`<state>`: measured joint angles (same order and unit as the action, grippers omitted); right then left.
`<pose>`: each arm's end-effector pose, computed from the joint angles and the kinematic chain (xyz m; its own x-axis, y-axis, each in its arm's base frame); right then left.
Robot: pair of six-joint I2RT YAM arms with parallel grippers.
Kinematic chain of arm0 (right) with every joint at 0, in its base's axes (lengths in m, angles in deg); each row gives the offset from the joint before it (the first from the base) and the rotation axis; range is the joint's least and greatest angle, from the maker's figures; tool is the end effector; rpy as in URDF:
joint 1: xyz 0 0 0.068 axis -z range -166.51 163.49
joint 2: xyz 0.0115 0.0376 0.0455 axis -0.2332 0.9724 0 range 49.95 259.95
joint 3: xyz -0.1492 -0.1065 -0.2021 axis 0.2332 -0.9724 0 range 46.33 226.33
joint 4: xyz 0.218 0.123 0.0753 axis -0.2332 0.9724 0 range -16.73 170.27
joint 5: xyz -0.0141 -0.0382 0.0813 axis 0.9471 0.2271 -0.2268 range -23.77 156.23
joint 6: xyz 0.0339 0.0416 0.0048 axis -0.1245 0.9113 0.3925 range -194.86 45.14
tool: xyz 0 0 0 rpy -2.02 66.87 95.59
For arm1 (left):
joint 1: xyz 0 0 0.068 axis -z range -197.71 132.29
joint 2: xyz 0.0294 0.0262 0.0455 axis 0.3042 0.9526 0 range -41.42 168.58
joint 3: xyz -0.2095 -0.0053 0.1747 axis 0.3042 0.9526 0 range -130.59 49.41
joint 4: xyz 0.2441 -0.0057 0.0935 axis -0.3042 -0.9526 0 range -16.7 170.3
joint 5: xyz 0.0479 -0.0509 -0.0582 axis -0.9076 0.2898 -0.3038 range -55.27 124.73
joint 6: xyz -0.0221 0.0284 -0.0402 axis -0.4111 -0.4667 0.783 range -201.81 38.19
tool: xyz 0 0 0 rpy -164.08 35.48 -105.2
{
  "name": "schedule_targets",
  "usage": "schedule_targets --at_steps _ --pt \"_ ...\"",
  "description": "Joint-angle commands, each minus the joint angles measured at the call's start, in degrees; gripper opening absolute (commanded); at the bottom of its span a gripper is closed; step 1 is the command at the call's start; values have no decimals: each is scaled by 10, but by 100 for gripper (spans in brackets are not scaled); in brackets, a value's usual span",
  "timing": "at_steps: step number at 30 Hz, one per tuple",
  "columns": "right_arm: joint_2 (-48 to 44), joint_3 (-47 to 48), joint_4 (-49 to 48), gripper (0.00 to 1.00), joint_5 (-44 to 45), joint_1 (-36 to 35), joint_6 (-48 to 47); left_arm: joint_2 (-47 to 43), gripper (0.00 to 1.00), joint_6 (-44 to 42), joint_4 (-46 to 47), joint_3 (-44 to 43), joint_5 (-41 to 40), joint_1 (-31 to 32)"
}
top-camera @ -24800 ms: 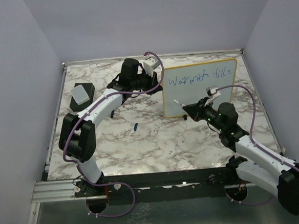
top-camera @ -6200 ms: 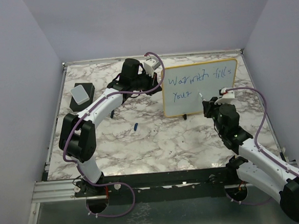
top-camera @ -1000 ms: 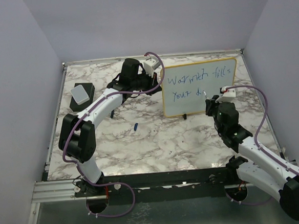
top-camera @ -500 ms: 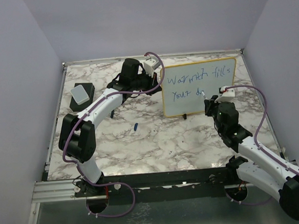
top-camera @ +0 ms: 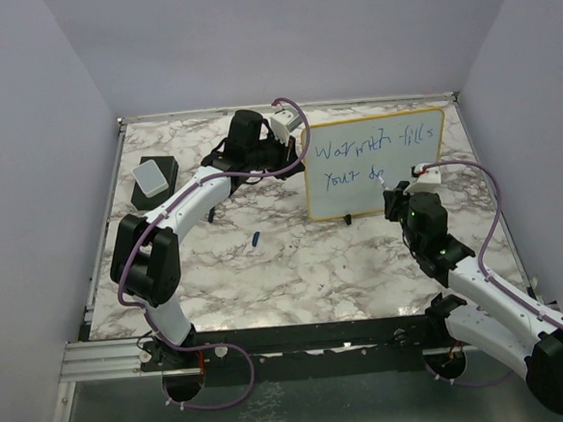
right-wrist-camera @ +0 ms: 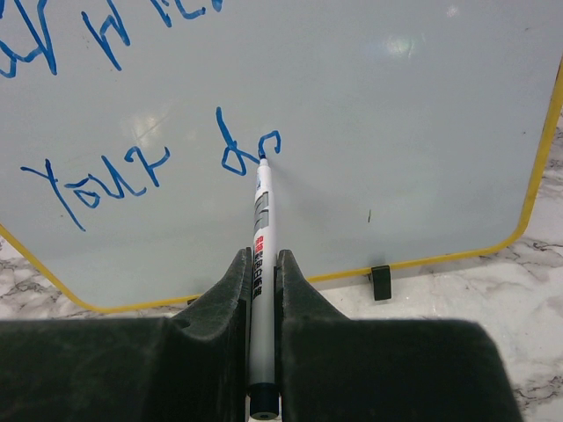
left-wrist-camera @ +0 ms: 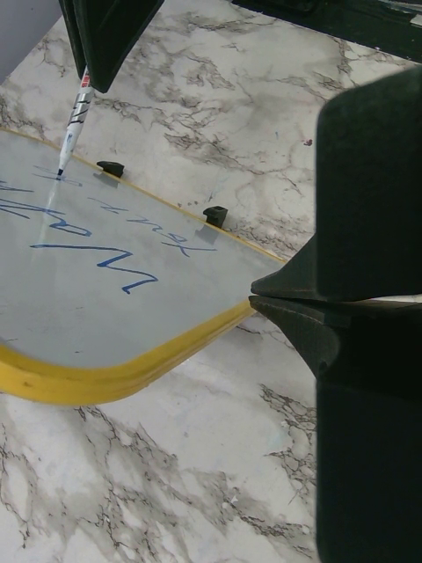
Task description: Write a sentence on the whiteboard
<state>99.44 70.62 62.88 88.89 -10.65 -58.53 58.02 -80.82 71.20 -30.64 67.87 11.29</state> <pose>0.1872 0.0688 0.2369 -0.2343 0.1793 -0.9555 0.0295 0.9837 0.1774 0.3454 -0.2137 0.2997 -0.4316 0.2226 -0.8742 0.8188 0.5034 -0.2760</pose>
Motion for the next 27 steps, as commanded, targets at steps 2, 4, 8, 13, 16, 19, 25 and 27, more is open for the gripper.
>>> schedule_targets --at_steps 2,4,8,13,16,19,25,27 --pt "2 -1 20 1 11 3 10 -23 0 -6 4 -10 13 2" --pt "1 -1 21 1 17 3 11 -24 0 -6 4 -10 13 2" --pt "-2 1 19 1 26 3 9 -23 0 -6 4 -10 13 2" --pt "-3 8 14 1 35 3 4 -23 0 -6 4 -10 13 2" --pt "-1 12 10 1 39 3 0 -23 0 -6 4 -10 13 2" --pt "0 16 5 1 42 3 -5 -23 0 -6 4 -10 13 2" --pt "4 24 1 1 46 3 -12 -24 0 -6 5 -10 13 2" --pt "5 24 -1 1 45 3 -14 -24 0 -6 4 -10 13 3"
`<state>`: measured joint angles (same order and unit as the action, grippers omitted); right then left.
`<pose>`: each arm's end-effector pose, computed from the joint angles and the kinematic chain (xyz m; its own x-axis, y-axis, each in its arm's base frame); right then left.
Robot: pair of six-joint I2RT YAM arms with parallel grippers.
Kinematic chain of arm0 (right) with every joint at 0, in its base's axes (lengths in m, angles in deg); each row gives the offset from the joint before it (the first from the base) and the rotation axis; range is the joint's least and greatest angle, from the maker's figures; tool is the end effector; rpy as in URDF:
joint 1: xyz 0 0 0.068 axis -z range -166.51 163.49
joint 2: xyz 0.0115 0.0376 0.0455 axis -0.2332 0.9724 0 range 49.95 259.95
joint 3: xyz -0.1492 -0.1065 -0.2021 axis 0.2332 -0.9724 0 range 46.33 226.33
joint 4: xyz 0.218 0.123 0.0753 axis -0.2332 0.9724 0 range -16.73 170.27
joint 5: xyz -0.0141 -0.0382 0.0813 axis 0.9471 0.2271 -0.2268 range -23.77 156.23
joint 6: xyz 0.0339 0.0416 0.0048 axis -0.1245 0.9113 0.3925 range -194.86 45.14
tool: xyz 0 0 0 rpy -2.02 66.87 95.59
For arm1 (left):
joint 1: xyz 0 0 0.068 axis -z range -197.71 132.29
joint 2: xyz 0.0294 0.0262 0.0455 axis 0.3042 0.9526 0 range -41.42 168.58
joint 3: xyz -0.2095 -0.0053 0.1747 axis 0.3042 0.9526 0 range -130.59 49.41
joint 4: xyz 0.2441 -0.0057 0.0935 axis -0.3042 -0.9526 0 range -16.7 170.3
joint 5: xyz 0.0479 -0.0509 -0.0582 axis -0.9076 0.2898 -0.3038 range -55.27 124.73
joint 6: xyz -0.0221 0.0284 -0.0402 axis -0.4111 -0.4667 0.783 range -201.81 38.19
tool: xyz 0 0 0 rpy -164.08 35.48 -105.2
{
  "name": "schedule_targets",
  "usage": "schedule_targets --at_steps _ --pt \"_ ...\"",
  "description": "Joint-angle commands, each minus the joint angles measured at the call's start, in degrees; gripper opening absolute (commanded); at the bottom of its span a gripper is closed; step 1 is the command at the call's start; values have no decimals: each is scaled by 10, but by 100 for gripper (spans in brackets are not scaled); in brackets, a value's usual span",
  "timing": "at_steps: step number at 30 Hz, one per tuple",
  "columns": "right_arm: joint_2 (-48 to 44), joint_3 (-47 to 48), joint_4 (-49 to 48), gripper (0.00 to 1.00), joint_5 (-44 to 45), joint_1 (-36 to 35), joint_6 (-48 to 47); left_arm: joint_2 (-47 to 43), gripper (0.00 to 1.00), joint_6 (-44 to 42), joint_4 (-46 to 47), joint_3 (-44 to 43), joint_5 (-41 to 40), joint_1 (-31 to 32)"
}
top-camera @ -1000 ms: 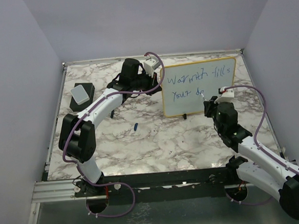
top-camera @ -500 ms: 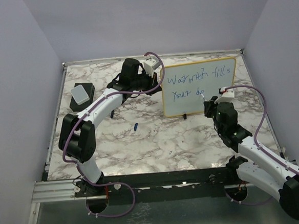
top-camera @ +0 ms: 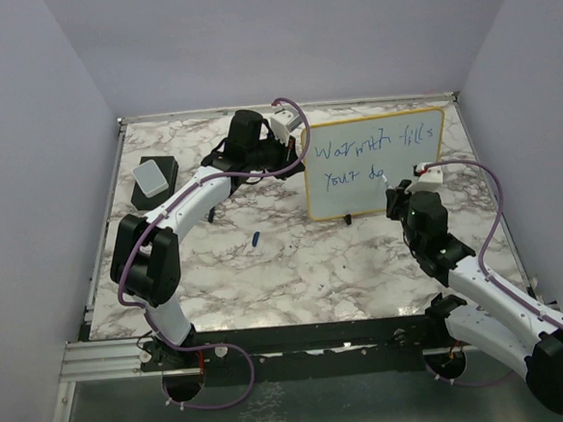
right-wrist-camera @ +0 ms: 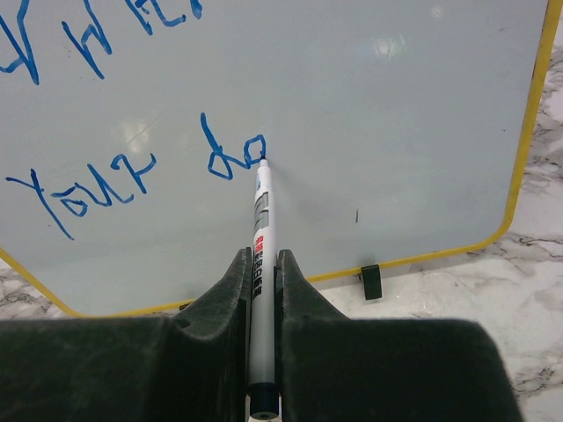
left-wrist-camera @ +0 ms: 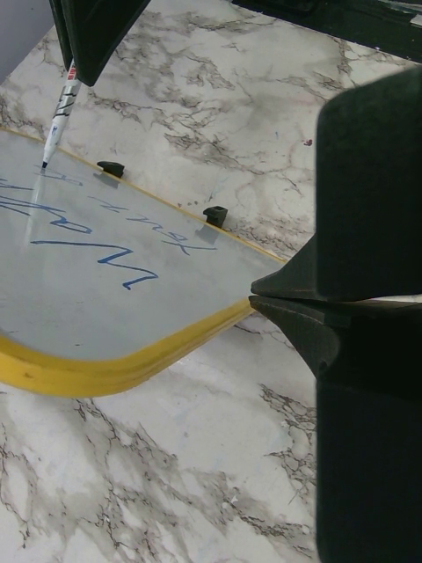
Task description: Write a sentence on the whiteboard
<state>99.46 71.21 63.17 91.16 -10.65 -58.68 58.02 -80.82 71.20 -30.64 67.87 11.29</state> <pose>0.1878 0.0677 0.2401 -0.2194 0.1786 -0.9592 0.0651 0.9836 0.1683 0.3454 -0.2137 0.2997 -0.4316 0.2226 -0.8742 0.8188 0.5034 -0.2760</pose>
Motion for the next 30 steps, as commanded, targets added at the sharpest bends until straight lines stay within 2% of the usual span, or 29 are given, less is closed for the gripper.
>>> schedule_targets --at_steps 1,21,30 --pt "5 19 -5 1 22 3 -12 -24 0 -6 4 -9 13 3" --pt "20 12 24 1 42 3 16 -26 0 -6 5 -10 12 3" --pt "-26 6 30 1 34 3 13 -26 0 -6 4 -10 12 2"
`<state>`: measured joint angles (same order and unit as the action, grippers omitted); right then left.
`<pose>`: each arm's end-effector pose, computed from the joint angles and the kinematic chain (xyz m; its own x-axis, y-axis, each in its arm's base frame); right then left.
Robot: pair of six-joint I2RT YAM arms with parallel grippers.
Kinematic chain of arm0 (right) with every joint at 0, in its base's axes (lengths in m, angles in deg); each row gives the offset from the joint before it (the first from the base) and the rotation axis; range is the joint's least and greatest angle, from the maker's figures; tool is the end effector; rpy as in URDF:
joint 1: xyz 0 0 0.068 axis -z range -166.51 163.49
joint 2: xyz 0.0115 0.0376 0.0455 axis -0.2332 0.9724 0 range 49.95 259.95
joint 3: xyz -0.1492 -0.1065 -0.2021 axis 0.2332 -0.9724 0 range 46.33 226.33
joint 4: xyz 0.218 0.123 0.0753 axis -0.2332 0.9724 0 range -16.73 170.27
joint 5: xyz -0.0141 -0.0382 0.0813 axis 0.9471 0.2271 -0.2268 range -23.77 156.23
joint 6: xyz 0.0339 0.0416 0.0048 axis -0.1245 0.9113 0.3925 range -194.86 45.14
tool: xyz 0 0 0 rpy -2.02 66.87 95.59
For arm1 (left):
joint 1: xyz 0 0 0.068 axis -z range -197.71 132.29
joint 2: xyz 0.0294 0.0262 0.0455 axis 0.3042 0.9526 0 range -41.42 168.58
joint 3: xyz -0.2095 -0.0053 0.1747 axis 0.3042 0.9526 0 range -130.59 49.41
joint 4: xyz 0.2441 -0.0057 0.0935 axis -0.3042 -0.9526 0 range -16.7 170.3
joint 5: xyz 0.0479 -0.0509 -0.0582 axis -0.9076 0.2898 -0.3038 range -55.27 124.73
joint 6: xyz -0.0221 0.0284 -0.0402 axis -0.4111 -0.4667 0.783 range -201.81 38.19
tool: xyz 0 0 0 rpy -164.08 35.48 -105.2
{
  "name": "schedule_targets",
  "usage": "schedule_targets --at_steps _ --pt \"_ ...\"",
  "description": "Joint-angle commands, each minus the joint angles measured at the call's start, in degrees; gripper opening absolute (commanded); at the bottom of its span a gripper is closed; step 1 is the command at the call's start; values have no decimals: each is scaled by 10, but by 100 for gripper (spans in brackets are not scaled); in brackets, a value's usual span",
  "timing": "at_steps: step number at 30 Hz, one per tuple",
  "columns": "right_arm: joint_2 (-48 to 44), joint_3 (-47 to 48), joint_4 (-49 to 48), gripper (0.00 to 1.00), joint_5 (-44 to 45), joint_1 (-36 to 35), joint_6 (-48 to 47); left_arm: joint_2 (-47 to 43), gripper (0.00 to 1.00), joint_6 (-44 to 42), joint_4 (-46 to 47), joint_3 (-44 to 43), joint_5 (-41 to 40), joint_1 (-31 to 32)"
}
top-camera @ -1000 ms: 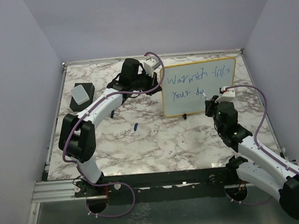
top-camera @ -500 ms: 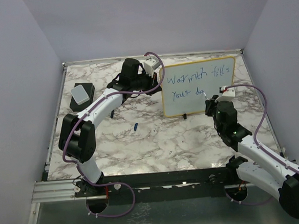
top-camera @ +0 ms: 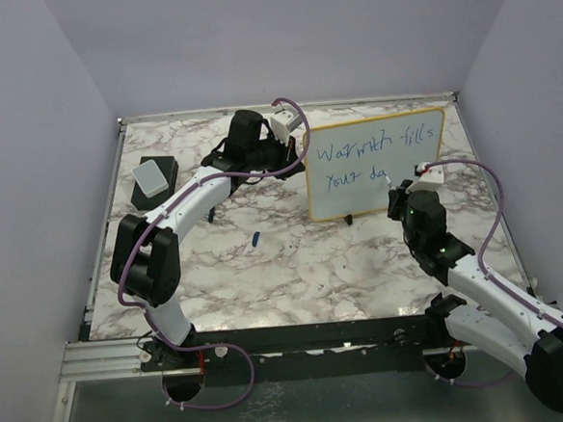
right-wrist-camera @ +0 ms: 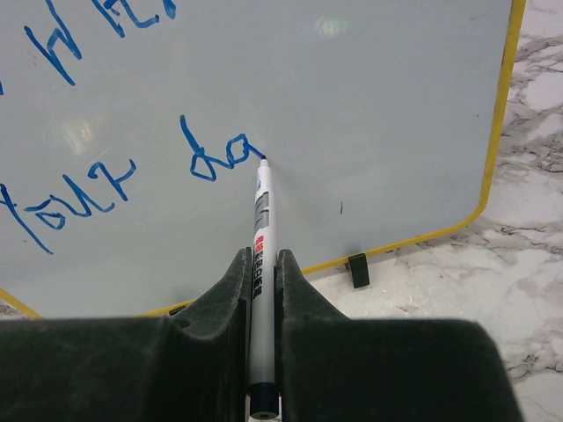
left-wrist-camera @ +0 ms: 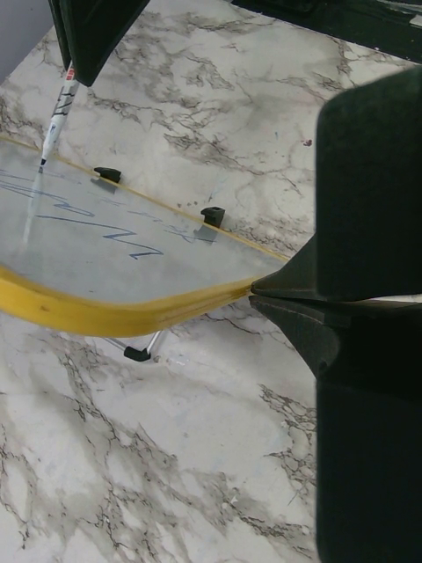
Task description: Write a sentence on the whiteboard
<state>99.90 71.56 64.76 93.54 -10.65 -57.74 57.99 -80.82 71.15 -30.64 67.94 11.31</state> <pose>0.1884 0.0665 0.2382 -0.2320 0.1827 -0.9554 0.1118 0.9807 0.1604 0.3452 -0.2138 0.2998 -0.4318 0.2229 -0.8740 0.8193 0.5021 -0.2767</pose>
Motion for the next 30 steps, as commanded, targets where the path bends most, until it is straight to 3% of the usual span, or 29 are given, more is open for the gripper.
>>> schedule_targets --at_steps 1,8,24,30 --pt "-39 1 17 1 9 3 3 -26 0 -6 5 -10 12 2" --pt "-46 6 14 1 14 4 -5 -27 0 -4 5 -11 7 2" --pt "-24 7 -36 1 -1 15 -23 -27 32 1 8 -11 16 2" --pt "-6 13 -49 1 -4 20 -27 -21 35 8 14 -8 19 5"
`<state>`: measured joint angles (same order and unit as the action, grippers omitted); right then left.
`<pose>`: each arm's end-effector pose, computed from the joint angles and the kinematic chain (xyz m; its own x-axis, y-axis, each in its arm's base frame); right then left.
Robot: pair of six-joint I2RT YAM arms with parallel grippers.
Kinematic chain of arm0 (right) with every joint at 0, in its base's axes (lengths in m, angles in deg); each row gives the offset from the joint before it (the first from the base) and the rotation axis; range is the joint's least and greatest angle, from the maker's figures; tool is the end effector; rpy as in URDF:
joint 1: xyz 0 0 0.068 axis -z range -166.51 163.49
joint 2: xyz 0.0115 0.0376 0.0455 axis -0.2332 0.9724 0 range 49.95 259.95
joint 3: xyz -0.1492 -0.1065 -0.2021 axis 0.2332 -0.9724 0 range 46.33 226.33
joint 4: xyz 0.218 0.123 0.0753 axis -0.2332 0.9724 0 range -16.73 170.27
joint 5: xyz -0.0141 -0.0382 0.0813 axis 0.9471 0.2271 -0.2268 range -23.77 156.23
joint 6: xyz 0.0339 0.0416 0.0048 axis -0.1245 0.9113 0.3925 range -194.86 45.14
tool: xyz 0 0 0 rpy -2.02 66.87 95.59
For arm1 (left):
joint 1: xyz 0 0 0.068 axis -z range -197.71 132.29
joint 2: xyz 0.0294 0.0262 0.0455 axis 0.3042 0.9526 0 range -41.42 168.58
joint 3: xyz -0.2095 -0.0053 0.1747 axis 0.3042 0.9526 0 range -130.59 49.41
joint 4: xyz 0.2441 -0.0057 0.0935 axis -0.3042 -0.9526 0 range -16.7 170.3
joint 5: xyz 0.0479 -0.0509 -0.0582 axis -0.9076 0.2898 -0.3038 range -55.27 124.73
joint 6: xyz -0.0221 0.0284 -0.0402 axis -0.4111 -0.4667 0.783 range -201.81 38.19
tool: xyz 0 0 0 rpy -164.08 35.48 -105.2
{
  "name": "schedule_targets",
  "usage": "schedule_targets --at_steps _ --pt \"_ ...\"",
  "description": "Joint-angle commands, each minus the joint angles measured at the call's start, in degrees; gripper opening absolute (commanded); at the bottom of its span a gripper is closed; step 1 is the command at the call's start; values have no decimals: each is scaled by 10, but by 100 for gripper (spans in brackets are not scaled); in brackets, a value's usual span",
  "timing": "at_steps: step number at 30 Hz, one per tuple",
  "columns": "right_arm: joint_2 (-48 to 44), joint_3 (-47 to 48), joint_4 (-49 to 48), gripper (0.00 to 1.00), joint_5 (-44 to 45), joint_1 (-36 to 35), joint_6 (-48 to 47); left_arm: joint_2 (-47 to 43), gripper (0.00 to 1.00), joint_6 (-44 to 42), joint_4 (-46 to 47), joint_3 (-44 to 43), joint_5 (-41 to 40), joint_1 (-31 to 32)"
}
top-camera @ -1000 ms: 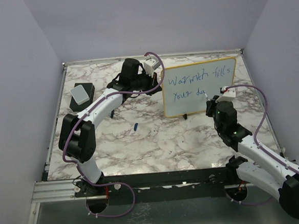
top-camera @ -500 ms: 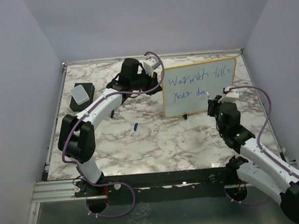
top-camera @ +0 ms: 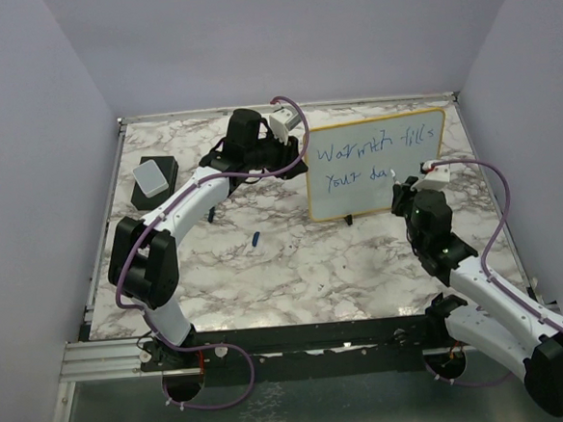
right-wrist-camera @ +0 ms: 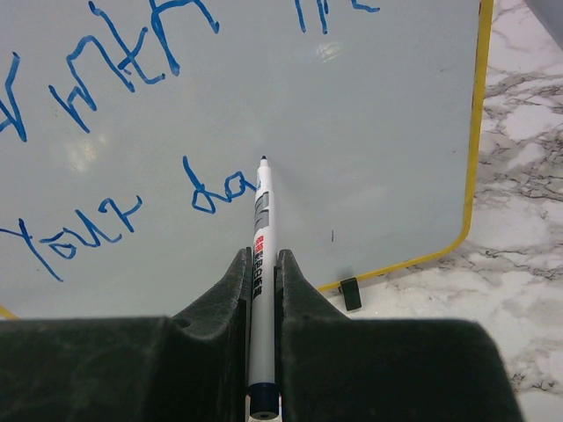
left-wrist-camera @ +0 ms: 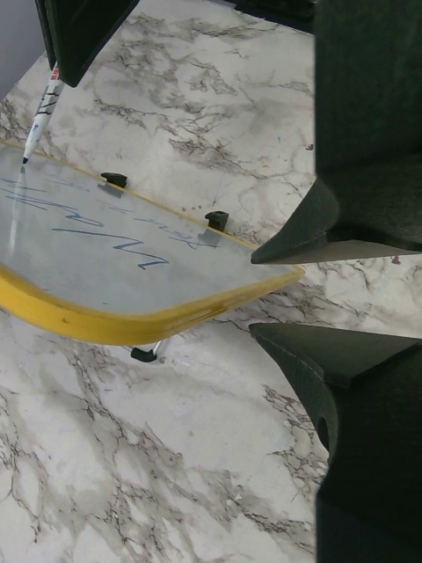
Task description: Write a sentence on the whiteboard
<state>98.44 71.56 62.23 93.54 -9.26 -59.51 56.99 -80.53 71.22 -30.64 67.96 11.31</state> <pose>0.1879 0.0611 0.2472 -0.1696 0.1839 -0.9682 0.1190 0.9791 0.1651 0.3423 -0.2122 0.3067 -0.4216 0.2124 -0.8815 0.8218 0.5004 -0.2724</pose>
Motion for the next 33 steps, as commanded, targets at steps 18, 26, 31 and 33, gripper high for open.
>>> schedule_targets --at_steps 18,26,31,33 --pt "28 -2 11 1 6 9 25 -9 35 6 16 -6 18 12" --pt "23 -8 19 1 10 9 31 -12 35 5 16 -5 16 13" --pt "3 -4 29 1 17 9 30 -13 35 4 15 -5 16 13" --pt "-11 -2 34 1 21 9 28 -13 35 4 16 -5 15 13"
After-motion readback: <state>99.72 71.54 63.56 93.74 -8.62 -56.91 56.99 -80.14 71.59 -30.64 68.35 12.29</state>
